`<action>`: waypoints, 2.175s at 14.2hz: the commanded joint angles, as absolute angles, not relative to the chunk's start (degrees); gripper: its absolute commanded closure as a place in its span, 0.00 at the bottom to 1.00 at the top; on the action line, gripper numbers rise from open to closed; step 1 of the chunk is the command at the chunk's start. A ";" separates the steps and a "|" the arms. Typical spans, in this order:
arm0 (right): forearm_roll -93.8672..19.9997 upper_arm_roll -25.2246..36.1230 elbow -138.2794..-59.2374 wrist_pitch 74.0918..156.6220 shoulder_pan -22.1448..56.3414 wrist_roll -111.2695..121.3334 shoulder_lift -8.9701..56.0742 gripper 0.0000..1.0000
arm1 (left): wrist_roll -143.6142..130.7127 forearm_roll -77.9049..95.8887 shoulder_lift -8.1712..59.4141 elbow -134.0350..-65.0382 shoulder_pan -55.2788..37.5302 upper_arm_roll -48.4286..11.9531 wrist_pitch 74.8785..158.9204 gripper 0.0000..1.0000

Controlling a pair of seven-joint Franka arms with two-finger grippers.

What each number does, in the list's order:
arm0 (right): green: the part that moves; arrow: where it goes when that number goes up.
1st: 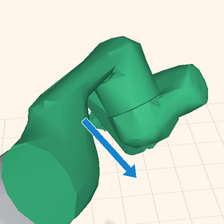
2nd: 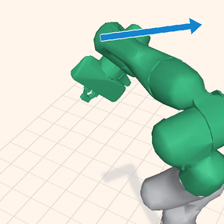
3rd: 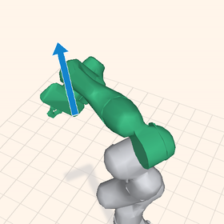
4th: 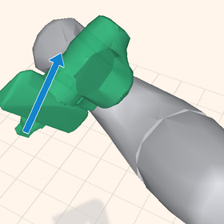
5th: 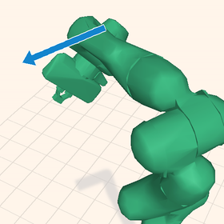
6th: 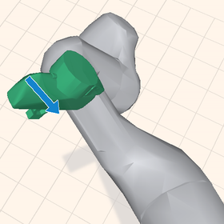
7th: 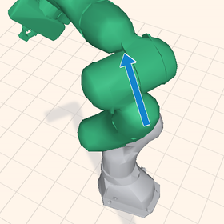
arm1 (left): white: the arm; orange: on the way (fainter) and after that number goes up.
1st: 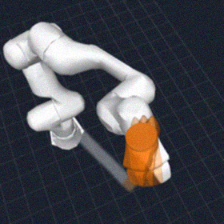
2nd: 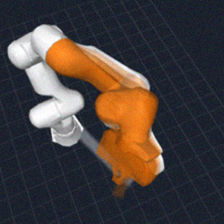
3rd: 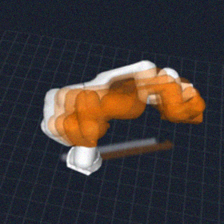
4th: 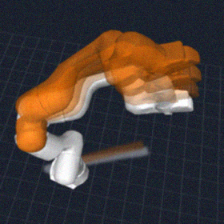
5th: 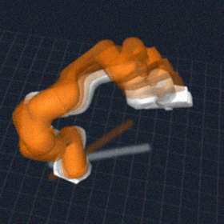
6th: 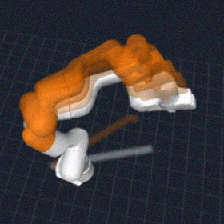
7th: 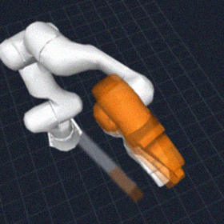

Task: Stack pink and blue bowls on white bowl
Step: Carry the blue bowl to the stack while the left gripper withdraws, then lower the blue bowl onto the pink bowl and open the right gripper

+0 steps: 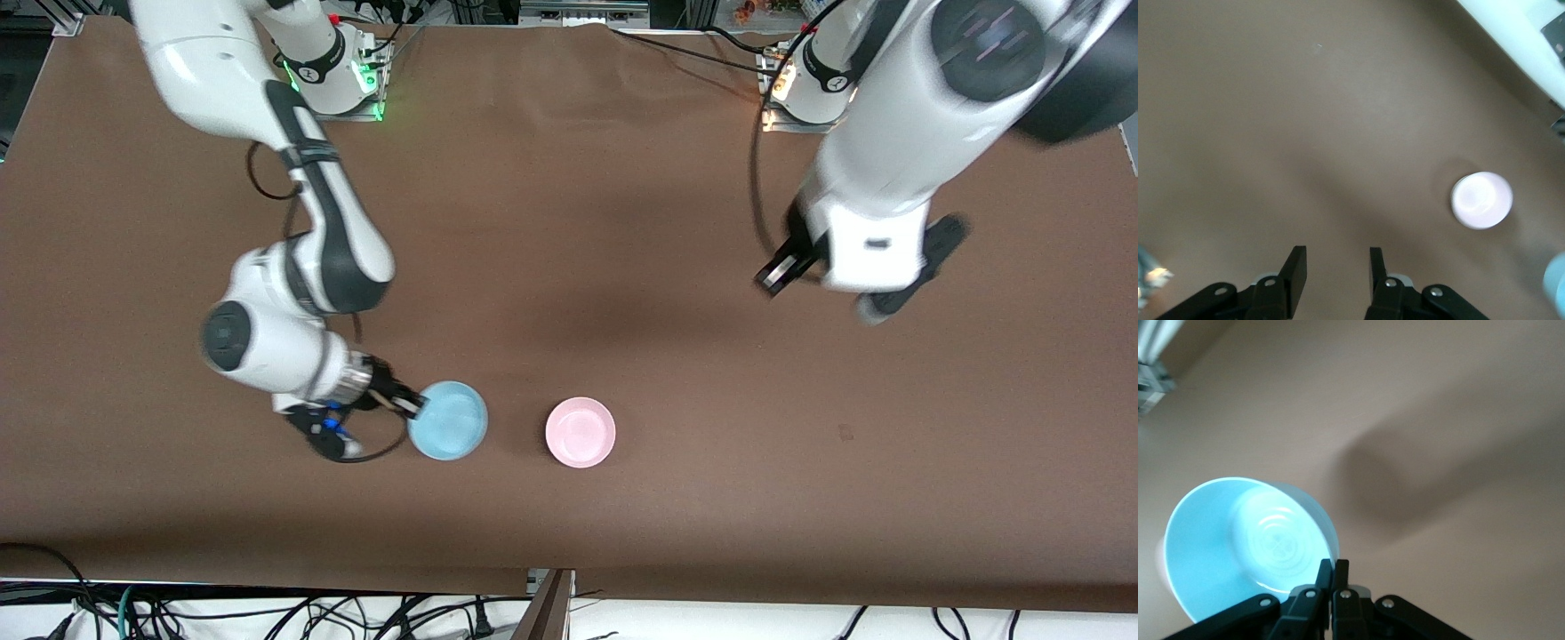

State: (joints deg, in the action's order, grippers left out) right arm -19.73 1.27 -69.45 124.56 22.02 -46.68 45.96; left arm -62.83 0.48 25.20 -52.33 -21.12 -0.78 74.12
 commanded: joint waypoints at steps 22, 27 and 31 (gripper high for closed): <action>-11.78 3.16 -50.98 131.40 35.24 -64.78 63.19 1.00 | -21.62 1.58 -0.88 -96.50 -5.10 -1.05 96.50 0.35; -11.78 2.99 -50.98 131.92 35.60 -64.78 63.28 1.00 | -21.62 1.58 -0.79 -96.85 -5.10 -1.05 96.50 0.35; -11.87 2.46 -50.98 131.66 35.33 -64.86 63.11 0.35 | -21.62 1.58 -0.44 -96.68 -5.18 -1.05 96.50 0.31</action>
